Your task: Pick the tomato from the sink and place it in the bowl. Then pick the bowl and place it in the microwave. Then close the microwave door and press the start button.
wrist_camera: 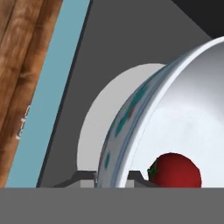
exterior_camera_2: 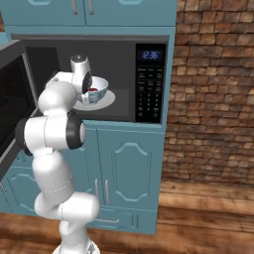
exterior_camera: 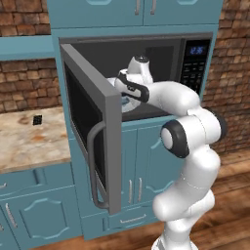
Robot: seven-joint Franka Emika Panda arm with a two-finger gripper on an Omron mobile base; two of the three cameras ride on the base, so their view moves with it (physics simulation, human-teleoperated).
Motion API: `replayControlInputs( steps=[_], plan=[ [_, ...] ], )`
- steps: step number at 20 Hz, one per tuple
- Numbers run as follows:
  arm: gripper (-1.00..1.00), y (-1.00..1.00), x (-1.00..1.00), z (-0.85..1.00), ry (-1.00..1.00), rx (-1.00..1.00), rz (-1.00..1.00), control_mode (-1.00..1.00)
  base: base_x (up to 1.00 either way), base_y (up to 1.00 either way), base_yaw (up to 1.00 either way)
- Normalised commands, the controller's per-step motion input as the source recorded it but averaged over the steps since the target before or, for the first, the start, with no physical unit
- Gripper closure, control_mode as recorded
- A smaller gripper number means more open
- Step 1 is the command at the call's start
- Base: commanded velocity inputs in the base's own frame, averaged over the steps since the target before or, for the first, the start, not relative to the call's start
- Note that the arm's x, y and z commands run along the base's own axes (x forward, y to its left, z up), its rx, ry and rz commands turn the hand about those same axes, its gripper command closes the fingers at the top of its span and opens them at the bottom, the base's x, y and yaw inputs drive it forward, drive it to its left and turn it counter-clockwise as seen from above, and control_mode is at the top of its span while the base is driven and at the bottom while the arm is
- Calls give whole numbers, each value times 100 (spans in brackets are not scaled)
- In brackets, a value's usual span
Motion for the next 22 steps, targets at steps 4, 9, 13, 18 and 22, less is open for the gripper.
replayControlInputs(
  steps=[4, 9, 13, 18, 22],
  plan=[
    [-100, 1, 1, -24, 0, 0, 5, -100, 0, 0, 0],
    [-100, 0, -56, -1, -8, 0, 1, -100, 0, 0, 0],
    [-100, 0, -99, -12, -8, 0, 0, -100, 0, 0, 0],
    [-100, 0, -100, -4, -6, 1, 0, -100, 0, 0, 0],
    [-100, -2, -100, 38, -2, 8, 0, -100, 0, 0, 0]
  ],
)
